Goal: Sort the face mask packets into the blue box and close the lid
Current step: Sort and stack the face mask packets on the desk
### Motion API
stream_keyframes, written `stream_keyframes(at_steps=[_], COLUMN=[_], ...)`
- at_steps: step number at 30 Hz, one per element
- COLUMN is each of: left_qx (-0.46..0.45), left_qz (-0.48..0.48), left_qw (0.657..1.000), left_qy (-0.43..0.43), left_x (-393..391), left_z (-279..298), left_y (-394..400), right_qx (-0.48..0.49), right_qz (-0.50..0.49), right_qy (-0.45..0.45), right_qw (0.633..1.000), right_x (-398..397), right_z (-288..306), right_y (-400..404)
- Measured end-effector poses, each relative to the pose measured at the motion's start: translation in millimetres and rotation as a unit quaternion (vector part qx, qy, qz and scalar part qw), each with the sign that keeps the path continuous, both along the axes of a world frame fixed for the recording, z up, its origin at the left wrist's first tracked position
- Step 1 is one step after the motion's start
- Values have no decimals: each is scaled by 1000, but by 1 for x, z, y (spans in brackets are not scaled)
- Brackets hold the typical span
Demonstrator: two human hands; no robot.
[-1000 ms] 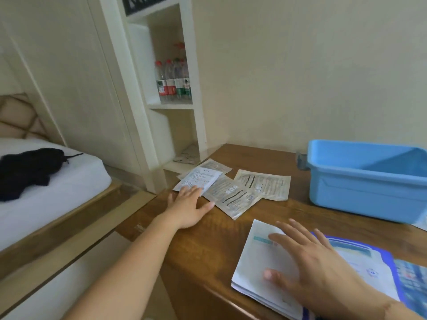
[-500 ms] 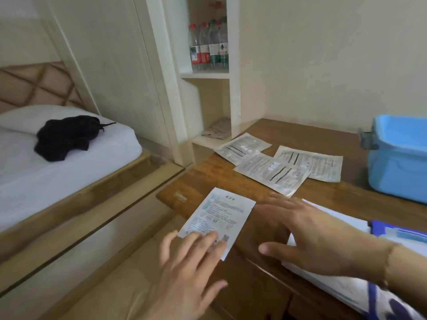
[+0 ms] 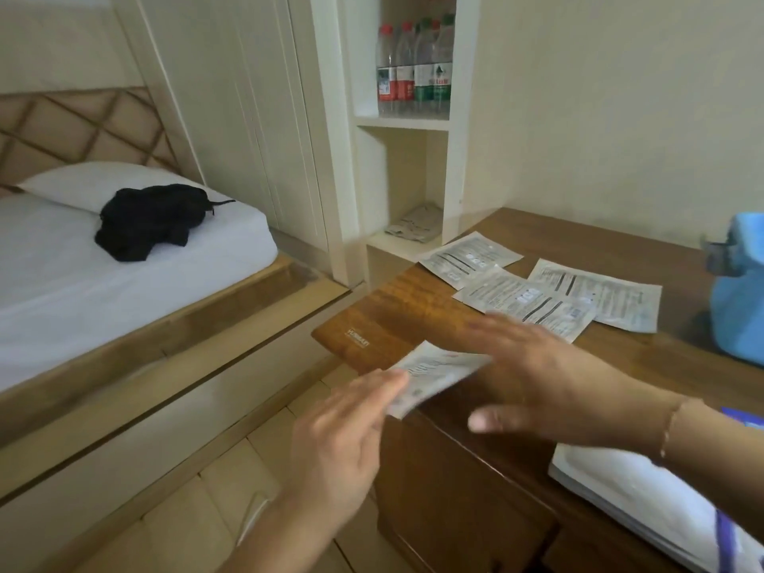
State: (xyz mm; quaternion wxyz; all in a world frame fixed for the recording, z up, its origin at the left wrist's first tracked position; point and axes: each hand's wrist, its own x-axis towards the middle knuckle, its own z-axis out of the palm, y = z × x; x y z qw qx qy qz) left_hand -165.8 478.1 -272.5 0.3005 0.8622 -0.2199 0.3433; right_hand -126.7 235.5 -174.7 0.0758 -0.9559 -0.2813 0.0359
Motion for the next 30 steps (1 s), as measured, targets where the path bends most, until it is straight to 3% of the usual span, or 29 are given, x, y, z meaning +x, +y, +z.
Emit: stream_keyframes(at_steps=[2, 3, 5, 7, 9, 16, 21, 25, 30], left_qx=[-220, -332, -509, -577, -596, -516, -315, -125, 9], left_qz=[37, 48, 15, -21, -22, -99, -144, -132, -124], left_qw=[972, 934, 821, 734, 707, 761, 864, 931, 974], left_qy=[69, 120, 259, 358, 381, 380, 365, 317, 189], left_x=[-6, -8, -10, -9, -11, -23, -29, -24, -12], left_z=[18, 26, 39, 45, 43, 36, 32, 30, 5], left_y=[-9, -14, -23, -28, -31, -50, -100, -131, -141], right_qx=[133, 206, 335, 404, 408, 428, 329, 262, 181], right_qz=[-66, -87, -85, -113, -148, -253, -254, -291, -291], right_qy=[34, 82, 200, 273, 274, 156, 68, 26, 13], right_qw=[988, 971, 917, 866, 858, 853, 907, 920, 939], right_x=[12, 15, 16, 14, 13, 27, 13, 2, -3], right_z=[12, 15, 15, 13, 8, 13, 17, 9, -9], right_y=[-4, -5, -6, -4, -3, -31, -87, -127, -142])
